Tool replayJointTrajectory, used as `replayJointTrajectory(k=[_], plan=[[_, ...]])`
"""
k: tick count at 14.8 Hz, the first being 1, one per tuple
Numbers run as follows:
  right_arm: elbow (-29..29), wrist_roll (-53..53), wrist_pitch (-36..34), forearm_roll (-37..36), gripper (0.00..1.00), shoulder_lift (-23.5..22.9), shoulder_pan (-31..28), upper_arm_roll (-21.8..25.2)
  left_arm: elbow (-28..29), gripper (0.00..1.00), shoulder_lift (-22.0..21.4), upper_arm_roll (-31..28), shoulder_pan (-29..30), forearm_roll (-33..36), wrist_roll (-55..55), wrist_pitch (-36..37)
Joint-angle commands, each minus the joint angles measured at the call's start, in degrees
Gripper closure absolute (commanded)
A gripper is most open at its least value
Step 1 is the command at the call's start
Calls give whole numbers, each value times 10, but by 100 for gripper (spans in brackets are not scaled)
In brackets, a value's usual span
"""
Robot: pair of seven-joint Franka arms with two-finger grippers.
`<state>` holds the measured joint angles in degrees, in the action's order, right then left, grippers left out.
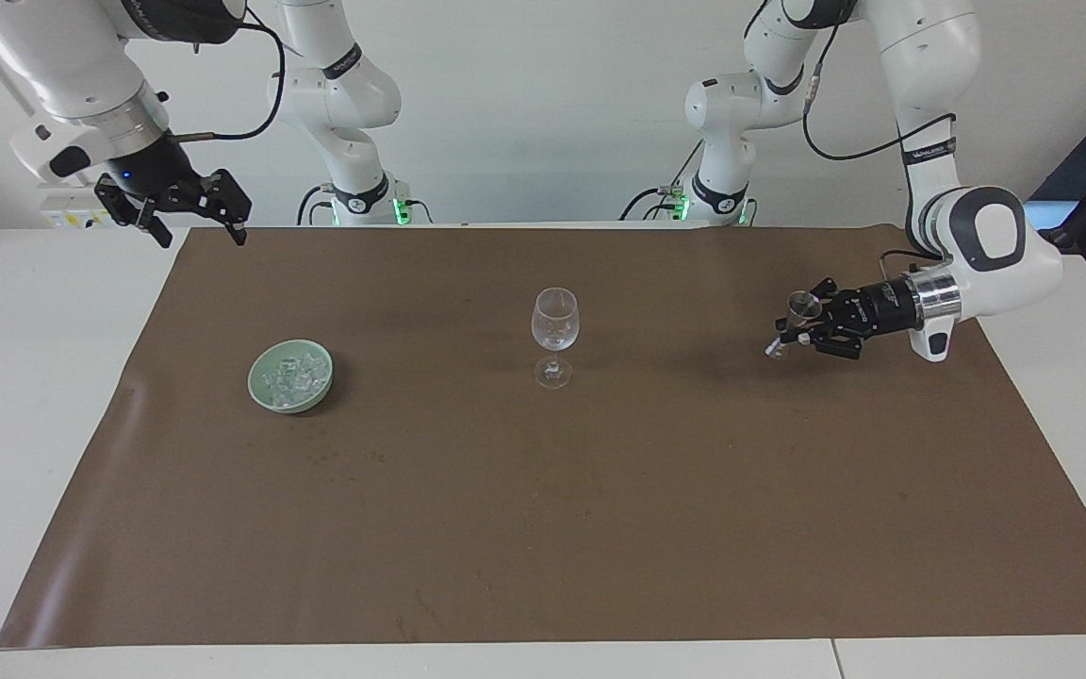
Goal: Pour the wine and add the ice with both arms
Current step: 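Lift the metal jigger with the left gripper toward the clear glass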
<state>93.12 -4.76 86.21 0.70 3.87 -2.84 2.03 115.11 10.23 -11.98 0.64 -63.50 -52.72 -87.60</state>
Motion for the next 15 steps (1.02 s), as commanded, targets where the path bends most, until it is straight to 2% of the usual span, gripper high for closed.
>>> replayJointTrajectory(k=[1, 5, 12, 15], plan=[[12, -9, 2, 8, 0, 10, -7, -3, 16, 100, -42, -7, -46, 13, -65, -9], [13, -9, 2, 8, 0, 10, -6, -2, 14, 100, -71, -6, -103, 13, -130, -36], [12, -9, 2, 8, 0, 10, -7, -3, 14, 100, -99, -2, -241, 45, -251, -187], [12, -9, 2, 8, 0, 10, -7, -3, 13, 100, -106, -1, -294, 118, -281, -220]])
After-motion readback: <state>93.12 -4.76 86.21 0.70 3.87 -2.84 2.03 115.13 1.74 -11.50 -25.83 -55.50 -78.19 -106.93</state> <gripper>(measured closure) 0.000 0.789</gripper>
